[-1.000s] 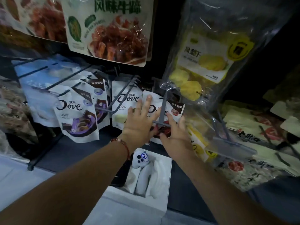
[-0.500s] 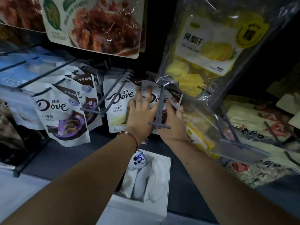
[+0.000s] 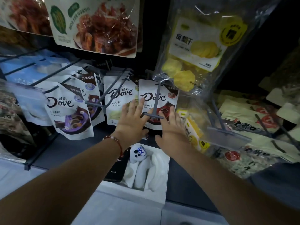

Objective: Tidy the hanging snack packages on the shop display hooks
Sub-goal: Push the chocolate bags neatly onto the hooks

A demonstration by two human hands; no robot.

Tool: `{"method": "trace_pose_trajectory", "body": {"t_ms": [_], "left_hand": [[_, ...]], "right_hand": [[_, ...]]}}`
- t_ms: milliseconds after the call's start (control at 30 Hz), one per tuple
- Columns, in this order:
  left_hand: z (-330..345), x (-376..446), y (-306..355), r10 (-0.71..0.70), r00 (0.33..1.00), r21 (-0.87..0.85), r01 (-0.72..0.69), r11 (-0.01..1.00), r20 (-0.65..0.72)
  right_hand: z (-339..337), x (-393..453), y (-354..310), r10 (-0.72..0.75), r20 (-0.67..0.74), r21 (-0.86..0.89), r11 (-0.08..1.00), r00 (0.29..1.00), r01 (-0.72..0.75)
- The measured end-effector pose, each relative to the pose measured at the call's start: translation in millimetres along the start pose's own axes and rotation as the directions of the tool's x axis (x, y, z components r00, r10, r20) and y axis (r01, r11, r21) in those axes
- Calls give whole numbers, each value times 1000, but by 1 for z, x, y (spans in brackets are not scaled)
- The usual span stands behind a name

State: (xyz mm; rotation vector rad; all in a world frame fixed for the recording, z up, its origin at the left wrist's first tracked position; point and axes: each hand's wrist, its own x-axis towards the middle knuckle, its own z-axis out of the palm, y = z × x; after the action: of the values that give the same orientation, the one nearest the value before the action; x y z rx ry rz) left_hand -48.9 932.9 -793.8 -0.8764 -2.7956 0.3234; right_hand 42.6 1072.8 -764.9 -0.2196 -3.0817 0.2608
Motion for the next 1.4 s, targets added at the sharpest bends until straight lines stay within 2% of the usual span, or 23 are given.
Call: {"method": "trace_pose_trajectory", "body": {"t_ms": [167, 400, 600, 733, 867, 1100, 1233, 1333, 1400], "left_hand": [[-17, -37, 10, 145, 989, -4, -145, 989, 1], [-34, -73, 29, 273, 962, 61, -272, 960, -1], [-63, -101, 47, 213, 964, -2, -215, 977, 160], [-89, -114, 68, 194, 953, -46, -188, 981, 232], [-106, -118, 95, 179, 967, -67, -170, 983, 182], [-89, -108, 126, 181, 980, 35, -184, 982, 77], [-88, -83, 136, 128, 991, 83, -130, 988, 38], [-81, -60, 135, 132, 991, 92, -132, 987, -1], [-73, -46, 130, 124, 992, 71, -122, 990, -29]], "right_hand": [[-4, -39, 6, -59, 110, -88, 994, 992, 69], [-17, -105, 20, -100, 134, -154, 981, 986, 120], [-47, -145, 39, 44, 196, -87, 996, 980, -27], [-66, -160, 58, 77, 184, -59, 996, 980, -67], [-66, -164, 72, 92, 194, -12, 996, 977, -92], [-39, -150, 90, 68, 136, 93, 992, 988, -81], [-27, -124, 91, 89, 46, 166, 982, 995, -95], [-23, -105, 92, 102, -67, 151, 984, 992, -91], [-17, -95, 97, 103, -93, 168, 982, 990, -86]]}}
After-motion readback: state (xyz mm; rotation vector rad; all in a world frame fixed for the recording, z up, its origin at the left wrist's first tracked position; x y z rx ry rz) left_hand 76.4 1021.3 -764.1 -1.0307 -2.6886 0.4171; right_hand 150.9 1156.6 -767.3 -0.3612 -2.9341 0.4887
